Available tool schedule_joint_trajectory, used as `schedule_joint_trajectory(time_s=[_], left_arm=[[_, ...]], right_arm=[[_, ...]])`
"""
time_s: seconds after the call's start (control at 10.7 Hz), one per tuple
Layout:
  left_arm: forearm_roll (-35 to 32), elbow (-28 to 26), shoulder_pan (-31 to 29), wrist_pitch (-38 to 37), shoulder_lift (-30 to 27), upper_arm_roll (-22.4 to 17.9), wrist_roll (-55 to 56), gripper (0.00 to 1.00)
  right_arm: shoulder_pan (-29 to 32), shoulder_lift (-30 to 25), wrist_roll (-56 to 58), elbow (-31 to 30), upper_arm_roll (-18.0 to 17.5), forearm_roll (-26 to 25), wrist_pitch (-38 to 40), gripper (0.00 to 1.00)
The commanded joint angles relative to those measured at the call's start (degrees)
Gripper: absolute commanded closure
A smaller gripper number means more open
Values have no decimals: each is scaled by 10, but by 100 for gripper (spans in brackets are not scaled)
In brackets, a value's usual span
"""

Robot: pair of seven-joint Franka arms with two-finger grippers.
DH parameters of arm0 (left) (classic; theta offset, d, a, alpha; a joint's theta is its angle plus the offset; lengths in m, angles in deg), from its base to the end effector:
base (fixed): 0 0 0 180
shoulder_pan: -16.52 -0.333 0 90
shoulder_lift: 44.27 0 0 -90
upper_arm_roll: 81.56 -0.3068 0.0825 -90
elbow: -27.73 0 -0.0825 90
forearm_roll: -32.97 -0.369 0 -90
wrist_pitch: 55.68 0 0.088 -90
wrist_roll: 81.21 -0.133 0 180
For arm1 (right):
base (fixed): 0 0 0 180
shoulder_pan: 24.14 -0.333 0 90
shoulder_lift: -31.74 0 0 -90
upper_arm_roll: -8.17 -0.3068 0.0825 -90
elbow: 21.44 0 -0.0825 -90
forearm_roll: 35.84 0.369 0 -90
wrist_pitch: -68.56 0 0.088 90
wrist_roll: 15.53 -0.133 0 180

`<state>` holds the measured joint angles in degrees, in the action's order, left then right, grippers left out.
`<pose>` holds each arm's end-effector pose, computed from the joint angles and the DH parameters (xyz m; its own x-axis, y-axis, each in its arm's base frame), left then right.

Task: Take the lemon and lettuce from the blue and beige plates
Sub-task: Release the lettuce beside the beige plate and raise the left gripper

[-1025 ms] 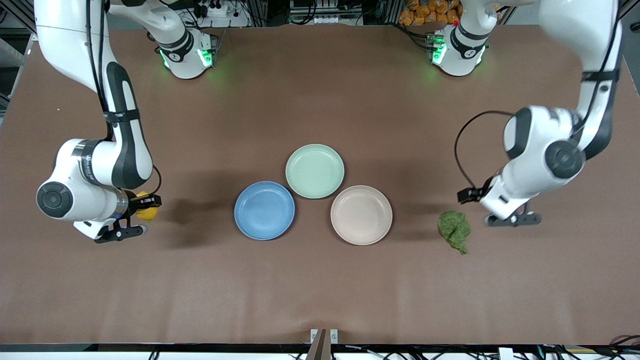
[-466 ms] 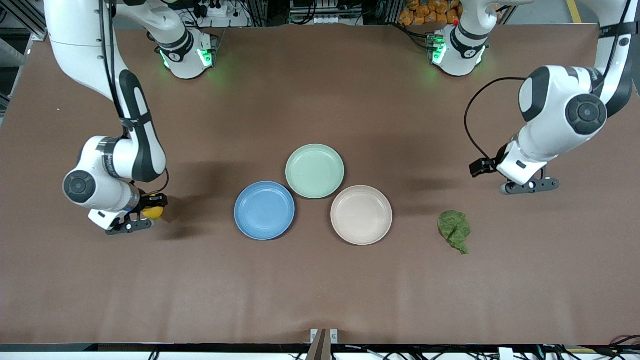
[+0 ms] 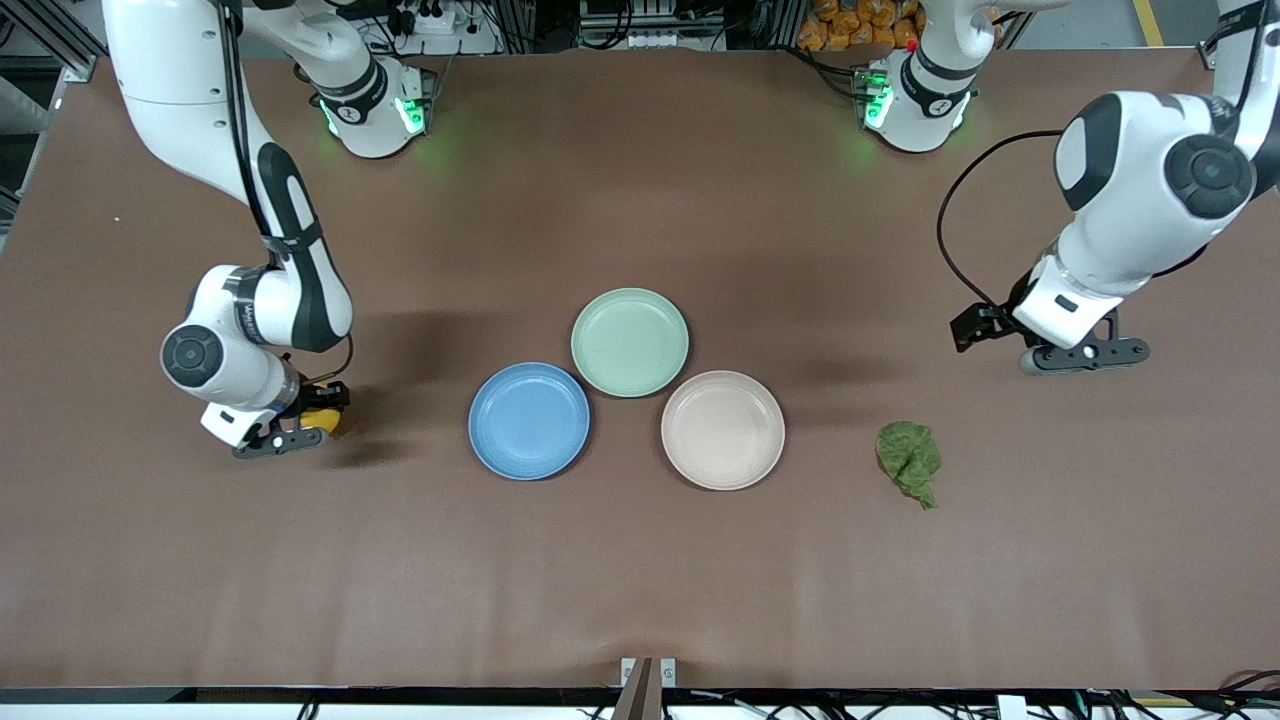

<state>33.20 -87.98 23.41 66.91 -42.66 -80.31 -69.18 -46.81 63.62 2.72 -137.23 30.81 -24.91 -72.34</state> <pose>0.5510 -0.0790 0.4170 0.9935 0.0706 0.0890 0.0688 -0.9974 0.0232 0.5784 -0.0003 0.1633 0.9744 0.2077 -0.0856 0.2139 -0.9742 0.0716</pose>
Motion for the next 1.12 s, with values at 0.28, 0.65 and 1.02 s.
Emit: schedule_joint_trajectory(time_s=[0.28,0.65,1.02], left_arm=[[2,181,-3,-168,4,1,-2,0],[-8,246,-4,-249,2,1,-5,0],[-4,283,-4,-316,-5,3,-14,0]], right_arm=[[-1,-16,0,-12,-5,4,4,0],[4,-23,4,102,1,0,192,0],[3,-27,-1,214,15,-2,347,0]])
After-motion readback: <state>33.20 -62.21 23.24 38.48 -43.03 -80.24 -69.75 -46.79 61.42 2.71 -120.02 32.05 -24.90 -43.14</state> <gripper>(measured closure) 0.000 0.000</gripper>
